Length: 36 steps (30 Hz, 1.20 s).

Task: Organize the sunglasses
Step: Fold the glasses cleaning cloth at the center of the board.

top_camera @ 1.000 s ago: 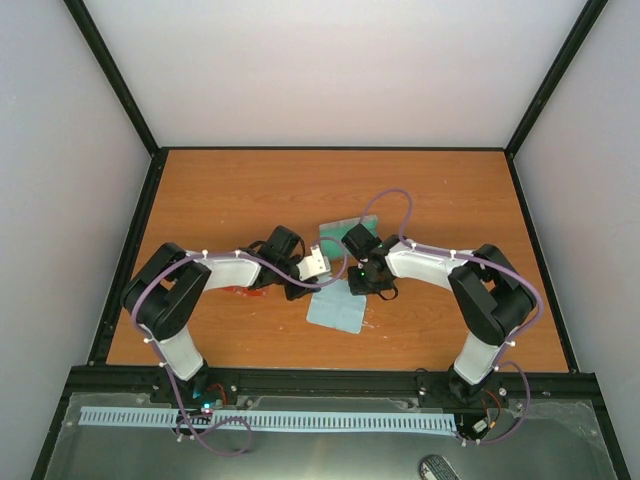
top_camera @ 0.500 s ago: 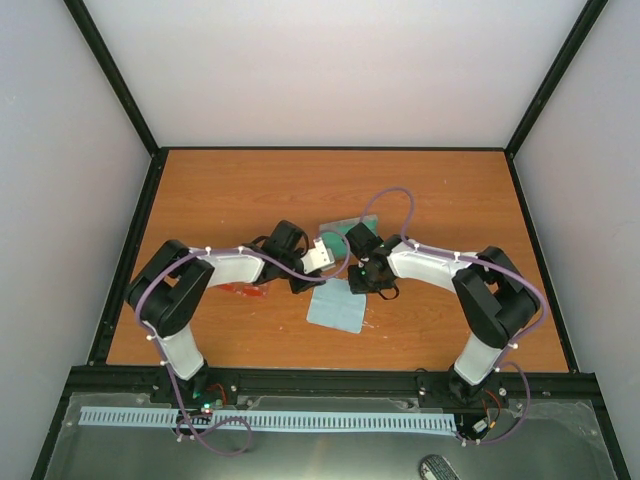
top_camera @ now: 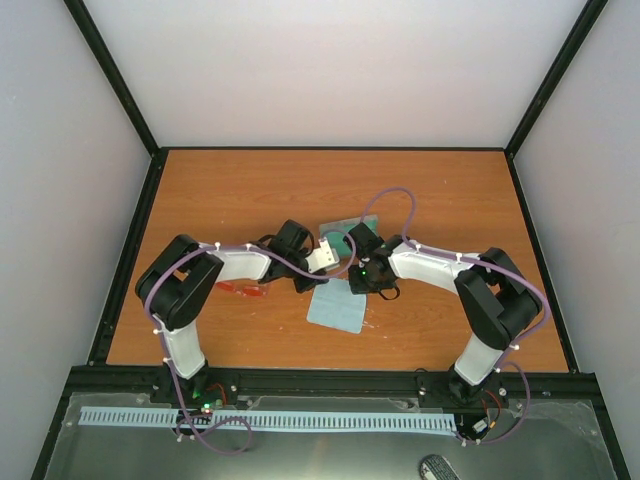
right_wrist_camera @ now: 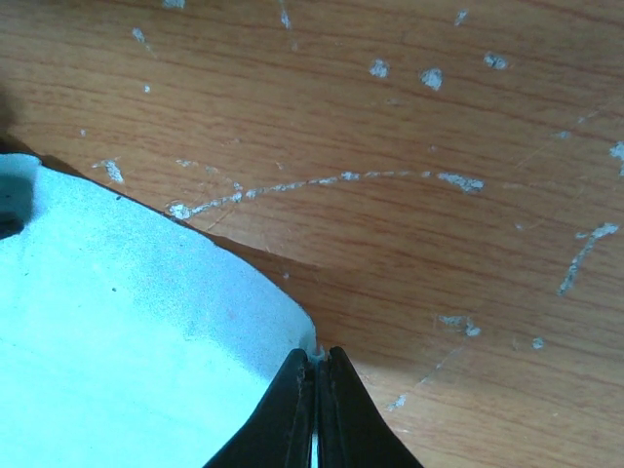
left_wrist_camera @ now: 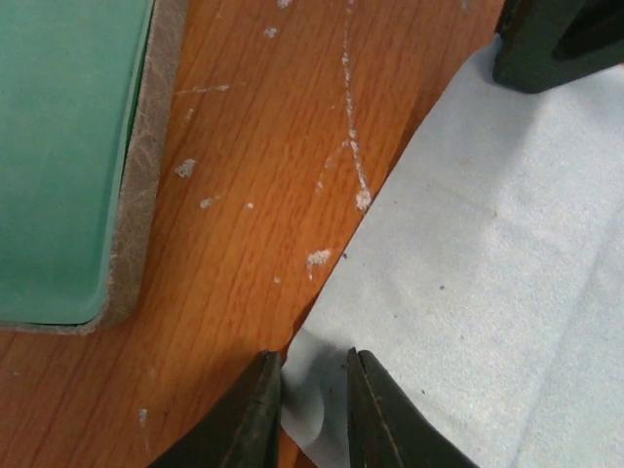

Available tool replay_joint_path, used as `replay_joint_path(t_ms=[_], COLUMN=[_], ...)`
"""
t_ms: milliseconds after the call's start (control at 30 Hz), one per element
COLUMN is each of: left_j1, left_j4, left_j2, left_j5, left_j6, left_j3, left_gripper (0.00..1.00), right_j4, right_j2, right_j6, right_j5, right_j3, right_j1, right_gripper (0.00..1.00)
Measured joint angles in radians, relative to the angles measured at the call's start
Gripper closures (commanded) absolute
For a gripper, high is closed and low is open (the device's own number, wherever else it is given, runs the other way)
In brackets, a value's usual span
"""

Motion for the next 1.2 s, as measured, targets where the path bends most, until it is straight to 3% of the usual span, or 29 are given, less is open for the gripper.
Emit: replay_joint_path(t_ms=[100,133,1200], left_j1=[-0.003,-0.003,-0.012], left_j4=[-0.002,-0.002,-0.142], left_j2=[0.010,0.011,-0.014], left_j5=[-0.002,-0.002,0.013], left_j6=[-0.004,-0.007,-0.069], left_j3=[0.012,0.014,0.104], left_gripper=[0.98,1.00,1.00], right_j4=[0.000,0.000,0.026], right_j2=[0.000,0.000,-0.092], right_j6=[0.000,0.000,-0.004], right_j5=[0.000,0.000,0.012], right_j3=[0.000,0.000,-0.039], right_j1=[0.000,0.000,-0.001], right_gripper=[0.97,0.97,0.97])
